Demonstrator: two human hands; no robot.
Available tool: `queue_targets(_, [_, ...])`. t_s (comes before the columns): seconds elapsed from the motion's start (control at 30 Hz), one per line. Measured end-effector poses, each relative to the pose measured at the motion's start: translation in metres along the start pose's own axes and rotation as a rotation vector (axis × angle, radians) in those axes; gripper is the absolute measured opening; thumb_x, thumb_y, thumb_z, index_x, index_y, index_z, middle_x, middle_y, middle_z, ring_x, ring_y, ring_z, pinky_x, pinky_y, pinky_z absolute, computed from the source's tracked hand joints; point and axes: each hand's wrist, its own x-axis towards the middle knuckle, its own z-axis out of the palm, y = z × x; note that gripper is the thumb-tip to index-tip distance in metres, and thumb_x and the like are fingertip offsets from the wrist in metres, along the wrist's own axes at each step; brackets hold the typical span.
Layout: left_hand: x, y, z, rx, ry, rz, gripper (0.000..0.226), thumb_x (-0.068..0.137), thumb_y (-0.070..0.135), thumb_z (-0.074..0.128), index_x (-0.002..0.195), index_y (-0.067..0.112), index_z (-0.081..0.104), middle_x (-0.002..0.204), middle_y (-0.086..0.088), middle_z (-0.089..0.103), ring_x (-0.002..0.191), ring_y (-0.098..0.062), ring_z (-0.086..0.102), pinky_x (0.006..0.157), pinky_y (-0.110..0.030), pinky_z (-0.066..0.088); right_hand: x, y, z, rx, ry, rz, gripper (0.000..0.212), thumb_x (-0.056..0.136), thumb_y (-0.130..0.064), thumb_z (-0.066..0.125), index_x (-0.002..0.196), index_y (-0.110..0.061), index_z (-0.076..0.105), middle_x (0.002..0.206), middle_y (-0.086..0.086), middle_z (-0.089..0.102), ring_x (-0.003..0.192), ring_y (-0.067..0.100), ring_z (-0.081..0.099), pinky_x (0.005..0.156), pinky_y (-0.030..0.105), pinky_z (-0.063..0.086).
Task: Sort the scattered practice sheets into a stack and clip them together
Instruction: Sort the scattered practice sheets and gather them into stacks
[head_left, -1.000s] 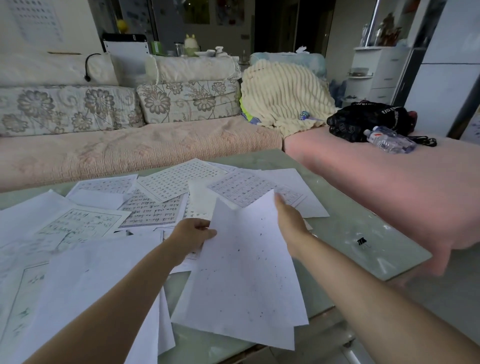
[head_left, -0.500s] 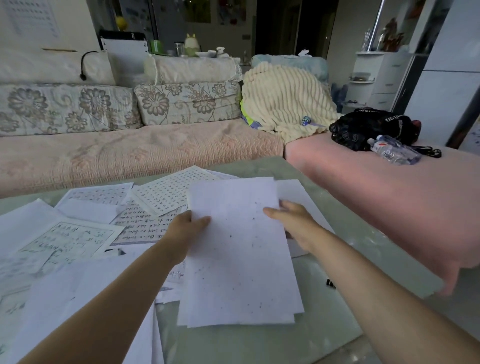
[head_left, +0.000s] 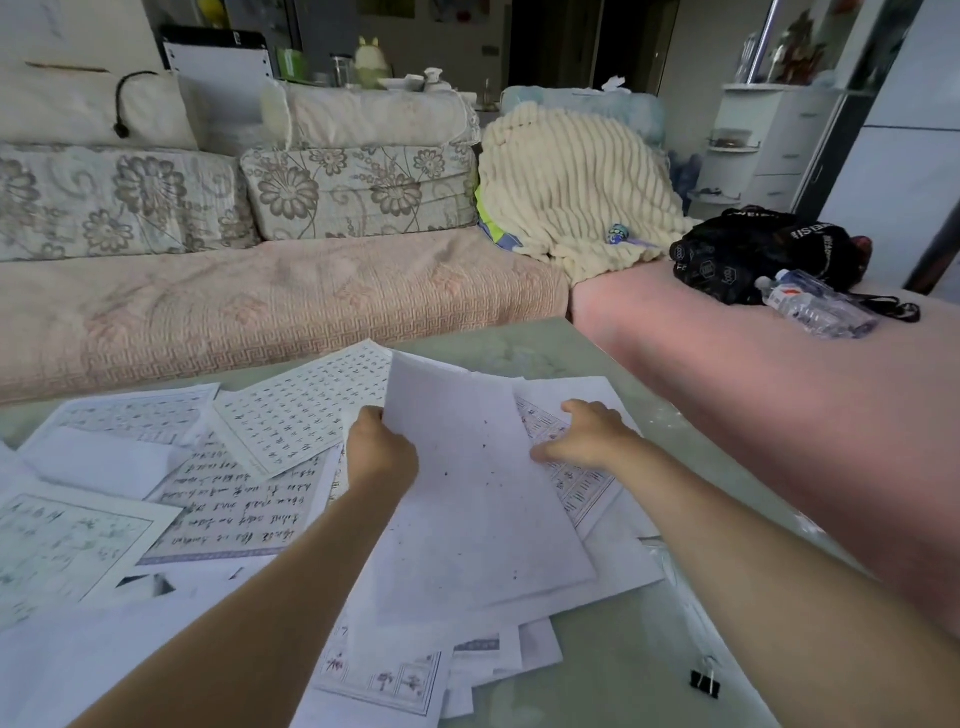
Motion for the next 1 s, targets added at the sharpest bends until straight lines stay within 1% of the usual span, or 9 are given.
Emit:
queue_targets(0.1, [0.006,-0.009,0.008,-0.063,0.014,-0.052,0.027,0.082,-0.005,0.040,0.103,0.010,0.047,0.098,-0.009,0.057,0.081,-0.026,0.056,0.060,-0.032,0.046,0.008,-0.001,0.003,-0.023,-0.013,0.041,0.103,0.063,-0.063,0.079,0.145,-0.018,0.037,0.141,0.008,0.041,0.134,0.028,0.038,0.094,0.037,0.043])
queue_targets(0.2, [0.008,-0.015,0.011,-0.065,0.005,-0.086,0.029,0.081,-0.005,0.039,0.102,0.012,0.047,0.094,-0.006,0.058,0.079,-0.026,0.056,0.058,-0.032,0.045,0.014,0.001,0.001,0.043,-0.040,0.069,0.068,0.055,-0.060,0.080,0.101,-0.015,0.059,0.099,0.000,0.062,0.090,0.021,0.062,0.068,0.029,0.045])
queue_targets(0.33, [0.010,-0.015,0.011,-0.156,-0.013,-0.146,0.024,0.078,-0.004,0.035,0.087,0.014,0.047,0.076,-0.002,0.052,0.061,-0.020,0.045,0.049,-0.024,0.034,0.007,0.004,0.004,0.366,0.000,-0.002,0.021,0.079,-0.019,0.071,0.070,-0.014,0.053,0.067,0.003,0.046,0.060,0.021,0.044,0.056,0.027,0.030])
queue_targets(0.47, [0.007,-0.007,0.009,-0.295,-0.050,-0.178,0.018,0.074,-0.005,0.033,0.077,0.011,0.042,0.067,-0.002,0.040,0.056,-0.018,0.030,0.048,-0.022,0.024,-0.027,0.006,0.002,0.653,0.074,-0.020,0.015,0.091,-0.010,0.055,0.079,-0.009,0.064,0.073,0.005,0.059,0.065,0.025,0.052,0.062,0.028,0.037])
queue_targets(0.57, [0.000,-0.003,0.011,-0.296,-0.103,-0.132,0.016,0.076,-0.005,0.039,0.084,0.004,0.049,0.070,-0.001,0.053,0.057,-0.018,0.043,0.049,-0.020,0.035,-0.054,0.009,0.003,0.790,-0.032,0.001,0.036,0.094,-0.029,0.063,0.114,0.002,0.066,0.118,0.018,0.066,0.100,0.033,0.067,0.087,0.038,0.053])
queue_targets(0.67, [-0.006,0.002,0.018,-0.273,-0.238,-0.099,0.025,0.080,-0.002,0.049,0.094,0.008,0.066,0.087,-0.005,0.068,0.074,-0.026,0.058,0.063,-0.027,0.045,-0.062,0.024,0.009,0.687,0.012,-0.002,0.017,0.082,-0.012,0.075,0.098,-0.011,0.070,0.101,0.008,0.074,0.079,0.018,0.070,0.065,0.026,0.055])
queue_targets(0.73, [-0.008,0.005,0.024,-0.101,-0.307,-0.025,0.031,0.083,0.004,0.052,0.110,0.010,0.065,0.109,-0.008,0.065,0.085,-0.025,0.056,0.069,-0.028,0.045,-0.058,0.040,0.007,0.569,0.162,0.075,0.011,0.079,-0.011,0.071,0.089,-0.012,0.068,0.091,0.007,0.072,0.075,0.022,0.068,0.063,0.027,0.051])
queue_targets(0.83, [-0.010,0.012,0.029,0.363,-0.342,0.072,0.056,0.089,0.019,0.053,0.143,0.017,0.039,0.139,-0.007,0.045,0.124,-0.029,0.043,0.099,-0.037,0.043,-0.051,0.064,0.001,0.325,0.282,0.231,0.025,0.082,-0.018,0.061,0.106,-0.011,0.064,0.103,0.009,0.068,0.093,0.031,0.066,0.075,0.033,0.053])
queue_targets(1.0, [-0.018,0.012,0.036,0.859,-0.421,0.222,0.079,0.080,0.066,0.052,0.143,0.021,0.036,0.147,-0.006,0.034,0.136,-0.030,0.029,0.107,-0.045,0.030,-0.043,0.081,0.002,0.145,0.273,0.370,0.044,0.082,-0.031,0.063,0.120,-0.011,0.053,0.126,0.013,0.050,0.122,0.033,0.042,0.085,0.039,0.049])
